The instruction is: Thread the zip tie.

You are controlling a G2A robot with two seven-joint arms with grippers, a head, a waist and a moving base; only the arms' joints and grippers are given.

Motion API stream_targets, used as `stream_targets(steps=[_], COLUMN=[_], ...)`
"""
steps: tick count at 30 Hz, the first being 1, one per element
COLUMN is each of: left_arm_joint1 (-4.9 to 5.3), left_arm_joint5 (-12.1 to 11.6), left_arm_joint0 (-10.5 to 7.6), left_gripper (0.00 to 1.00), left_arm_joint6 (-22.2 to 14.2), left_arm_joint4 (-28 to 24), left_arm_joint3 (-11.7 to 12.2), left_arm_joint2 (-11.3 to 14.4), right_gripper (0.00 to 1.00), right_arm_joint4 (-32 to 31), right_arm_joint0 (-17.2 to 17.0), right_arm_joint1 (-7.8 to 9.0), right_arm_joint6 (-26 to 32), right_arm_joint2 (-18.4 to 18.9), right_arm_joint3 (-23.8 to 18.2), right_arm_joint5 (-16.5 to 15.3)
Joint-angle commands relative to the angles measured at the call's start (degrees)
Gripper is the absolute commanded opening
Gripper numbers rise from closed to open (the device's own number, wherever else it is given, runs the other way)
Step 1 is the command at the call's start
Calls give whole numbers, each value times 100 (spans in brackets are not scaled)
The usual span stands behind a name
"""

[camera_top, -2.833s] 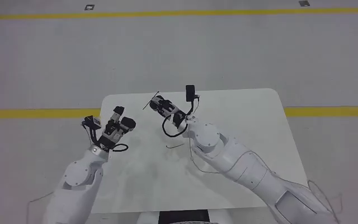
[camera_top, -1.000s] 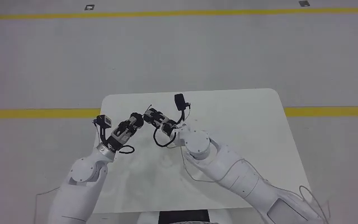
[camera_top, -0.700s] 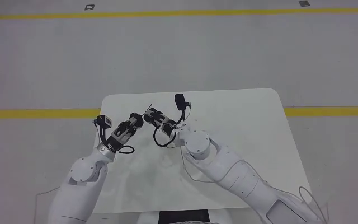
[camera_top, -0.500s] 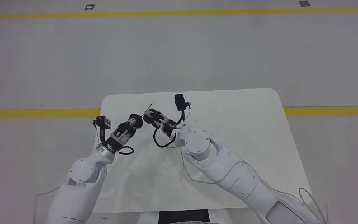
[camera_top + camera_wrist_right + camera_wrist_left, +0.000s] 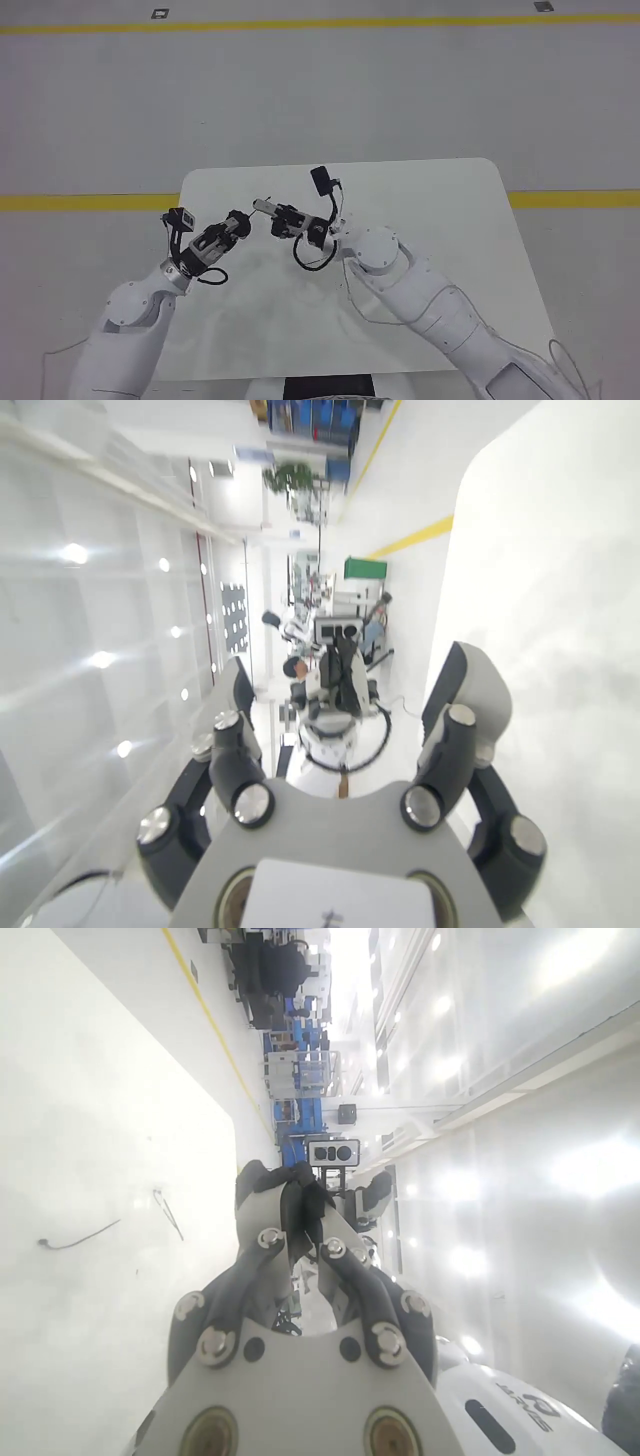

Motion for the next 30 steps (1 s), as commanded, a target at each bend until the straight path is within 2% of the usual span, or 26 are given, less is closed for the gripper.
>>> stream_targets(steps=[1, 3, 12, 15, 17, 20, 23, 28, 30], left_arm_joint1=[38, 90, 90, 111, 147, 217, 253, 305, 311], left_arm_joint5=[87, 250, 250, 269, 426, 588, 708, 948, 944], left_arm_joint0=[-31, -68, -68, -129, -155, -183, -219, -404, -435], left_gripper=[0, 0, 0, 0, 0, 0, 0, 0, 0], left_arm_joint6=[-279, -703, -703, -755, -1168, -1739, -2261, -2956, -3015], left_arm_joint4=[-163, -245, -245, -186, -535, -784, -1161, -1324, -1268], left_arm_joint3=[83, 159, 159, 311, 463, 670, 851, 1137, 1141], left_arm_joint2=[-206, -391, -391, -430, -597, -905, -1047, -1000, -974], right_gripper=[100, 100, 100, 100, 100, 100, 100, 100, 100], right_arm_joint4=[51, 51, 51, 493, 805, 1266, 1597, 2364, 2364], right_arm_joint0=[1, 1, 1, -96, -34, 111, 323, 737, 737], right_arm_joint1=[0, 0, 0, -6, -5, -33, -98, -296, -296], right_arm_joint6=[146, 146, 146, 173, 425, 863, 1076, 1502, 1502], right_arm_joint2=[8, 8, 8, 149, 278, 331, 274, 29, 29], right_arm_joint3=[4, 4, 4, 38, 165, 335, 633, 1362, 1362], right_arm_joint5=[-4, -4, -4, -122, -169, -203, -155, -186, -186])
